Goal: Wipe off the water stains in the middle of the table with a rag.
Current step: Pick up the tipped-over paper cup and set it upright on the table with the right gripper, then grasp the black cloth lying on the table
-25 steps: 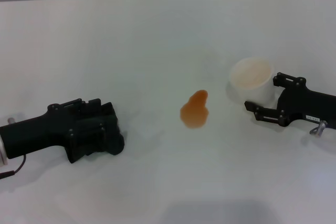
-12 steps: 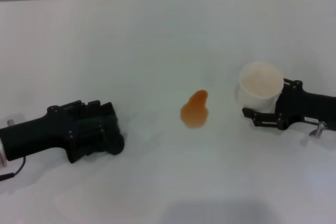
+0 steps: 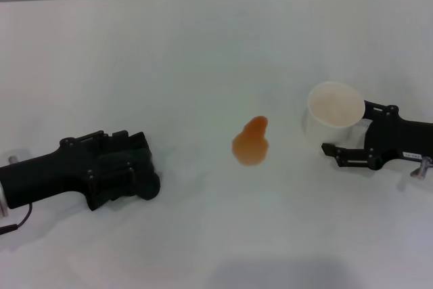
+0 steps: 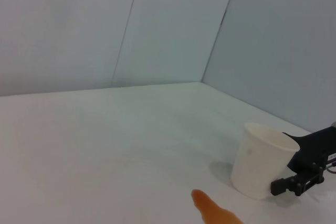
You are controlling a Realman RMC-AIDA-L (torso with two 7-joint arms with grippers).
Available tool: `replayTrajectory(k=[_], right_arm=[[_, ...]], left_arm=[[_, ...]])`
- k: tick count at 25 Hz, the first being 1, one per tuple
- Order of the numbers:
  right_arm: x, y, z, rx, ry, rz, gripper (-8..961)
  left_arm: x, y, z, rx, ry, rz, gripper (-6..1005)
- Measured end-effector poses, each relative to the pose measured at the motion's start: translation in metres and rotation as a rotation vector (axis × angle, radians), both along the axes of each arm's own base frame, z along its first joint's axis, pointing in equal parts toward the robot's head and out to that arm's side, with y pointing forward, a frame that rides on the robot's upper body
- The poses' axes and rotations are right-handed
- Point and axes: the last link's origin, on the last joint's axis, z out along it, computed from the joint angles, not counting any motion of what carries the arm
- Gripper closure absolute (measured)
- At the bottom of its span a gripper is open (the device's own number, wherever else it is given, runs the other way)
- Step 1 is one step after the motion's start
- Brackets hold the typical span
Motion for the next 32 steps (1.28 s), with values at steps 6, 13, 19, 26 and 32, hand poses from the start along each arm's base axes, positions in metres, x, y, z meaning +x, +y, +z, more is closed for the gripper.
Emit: replayTrajectory(k=[6,13,19,26,32], right_arm=[[-0.002,0.001,0.005,-0.032,-0.044,-0.006,113],[-0.008,0.004,0.012,-0.090,-0.108,-0.023,113],[-0.018,0.003,0.024,-0.087,-0.112,0.005,114],[-0.026,0.005,0.045,-0.071,-0.145,0.011,115],[-0.034,0.007,0.065,-0.068,-0.163,0.012,116]], left_arm=[[-0.001,0.000,0.001,0.001,0.002,0.001,259],[-0.002,0.000,0.002,0.003,0.004,0.003,259],[-0.003,0.001,0.004,0.012,0.005,0.005,259],[-0.004,0.001,0.006,0.024,0.005,0.008,258],[-0.004,0.002,0.006,0.028,0.004,0.008,256]])
